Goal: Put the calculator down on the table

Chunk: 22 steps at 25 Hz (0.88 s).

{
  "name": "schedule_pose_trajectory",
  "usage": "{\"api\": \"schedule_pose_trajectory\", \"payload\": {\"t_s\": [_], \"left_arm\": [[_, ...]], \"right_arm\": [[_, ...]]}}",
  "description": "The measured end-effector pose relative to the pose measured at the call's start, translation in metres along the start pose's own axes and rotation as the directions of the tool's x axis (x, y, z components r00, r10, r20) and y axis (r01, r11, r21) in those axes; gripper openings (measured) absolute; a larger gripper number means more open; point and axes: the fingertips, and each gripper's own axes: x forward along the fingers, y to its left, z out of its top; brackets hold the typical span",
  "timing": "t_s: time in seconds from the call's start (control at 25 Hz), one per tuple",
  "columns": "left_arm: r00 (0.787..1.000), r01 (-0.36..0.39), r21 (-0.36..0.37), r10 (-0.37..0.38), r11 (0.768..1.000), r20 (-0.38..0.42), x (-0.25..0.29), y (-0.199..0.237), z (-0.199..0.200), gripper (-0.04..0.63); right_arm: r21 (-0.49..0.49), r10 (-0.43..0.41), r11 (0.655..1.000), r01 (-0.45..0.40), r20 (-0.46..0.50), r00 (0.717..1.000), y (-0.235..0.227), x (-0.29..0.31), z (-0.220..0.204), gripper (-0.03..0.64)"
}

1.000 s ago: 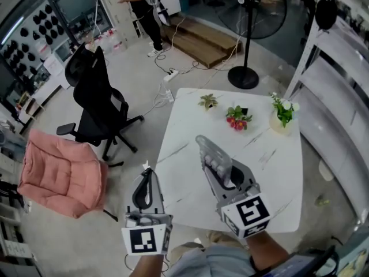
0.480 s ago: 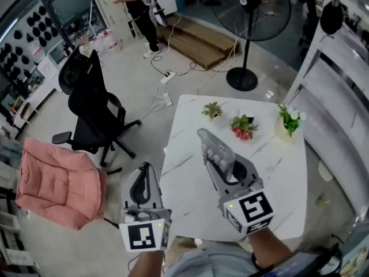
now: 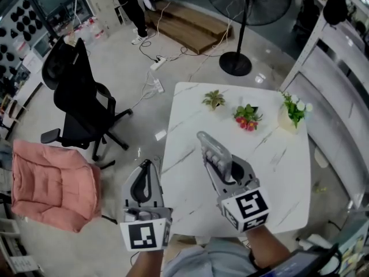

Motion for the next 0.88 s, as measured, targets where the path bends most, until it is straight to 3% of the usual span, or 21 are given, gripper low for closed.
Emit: {"api": "schedule_pose_trajectory", "payload": {"t_s": [0.4,0.88], "left_arm": [[0.997,0.041,-0.019,-0.042,0.999,-0.069,0.016,0.006,-0.039,0.008],[0.986,0.058,-0.03,-0.062,0.998,-0.158,0.021,0.008,-0.083,0.008]], "right_arm": [[0.046,-0.029,0.998,0.034,-0.118,0.993,-0.004,0.021,-0.061,0.147],[0.096,-0.022,0.994,0.049,-0.263,0.964,0.0,0.033,-0.134,0.147]]}}
